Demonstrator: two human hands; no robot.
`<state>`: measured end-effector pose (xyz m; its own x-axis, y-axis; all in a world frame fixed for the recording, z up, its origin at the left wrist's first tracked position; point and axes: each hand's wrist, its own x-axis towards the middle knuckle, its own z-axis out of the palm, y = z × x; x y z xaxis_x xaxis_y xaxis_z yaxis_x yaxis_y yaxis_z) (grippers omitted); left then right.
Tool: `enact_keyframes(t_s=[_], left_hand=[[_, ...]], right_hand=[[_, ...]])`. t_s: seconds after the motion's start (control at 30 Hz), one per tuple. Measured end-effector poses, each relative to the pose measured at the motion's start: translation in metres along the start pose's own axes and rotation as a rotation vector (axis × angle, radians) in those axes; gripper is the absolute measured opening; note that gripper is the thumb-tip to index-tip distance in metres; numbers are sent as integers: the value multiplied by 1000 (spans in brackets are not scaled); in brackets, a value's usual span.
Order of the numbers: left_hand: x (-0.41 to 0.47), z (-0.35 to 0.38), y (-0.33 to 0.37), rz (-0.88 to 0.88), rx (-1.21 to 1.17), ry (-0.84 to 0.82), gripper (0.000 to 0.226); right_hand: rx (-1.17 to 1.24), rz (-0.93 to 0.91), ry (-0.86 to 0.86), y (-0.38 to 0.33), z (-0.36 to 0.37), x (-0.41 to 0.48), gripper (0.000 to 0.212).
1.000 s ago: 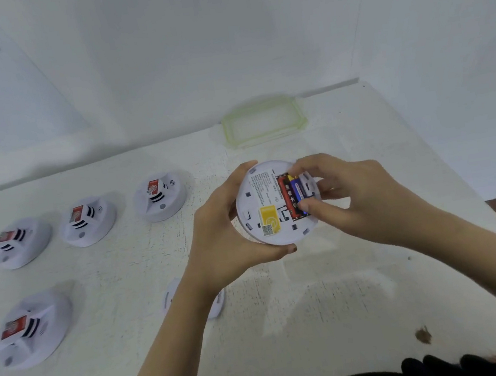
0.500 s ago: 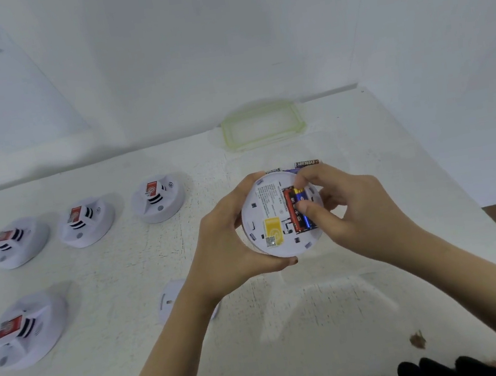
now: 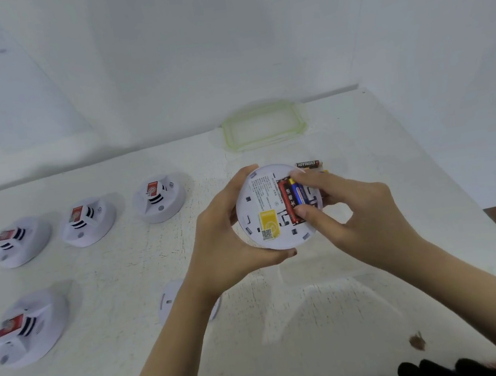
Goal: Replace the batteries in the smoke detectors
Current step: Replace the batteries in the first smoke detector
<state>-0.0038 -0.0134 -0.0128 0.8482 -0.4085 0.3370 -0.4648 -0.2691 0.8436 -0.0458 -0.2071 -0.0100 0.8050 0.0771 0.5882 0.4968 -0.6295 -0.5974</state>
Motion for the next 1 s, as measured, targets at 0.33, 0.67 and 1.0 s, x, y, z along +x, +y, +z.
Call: enact_keyframes(t_s=[0.33,0.67,1.0], left_hand=[[-3,14,-5,-77,-10,-1,109],[-6,21,5,14,189,52,97],[-4,23,5,49,318,48,99]], right_hand=[[7,8,51,-1,8,-3,37],[-54,55,35,-4,6,1,19],[-94,107,-11,-2,11,6,7]])
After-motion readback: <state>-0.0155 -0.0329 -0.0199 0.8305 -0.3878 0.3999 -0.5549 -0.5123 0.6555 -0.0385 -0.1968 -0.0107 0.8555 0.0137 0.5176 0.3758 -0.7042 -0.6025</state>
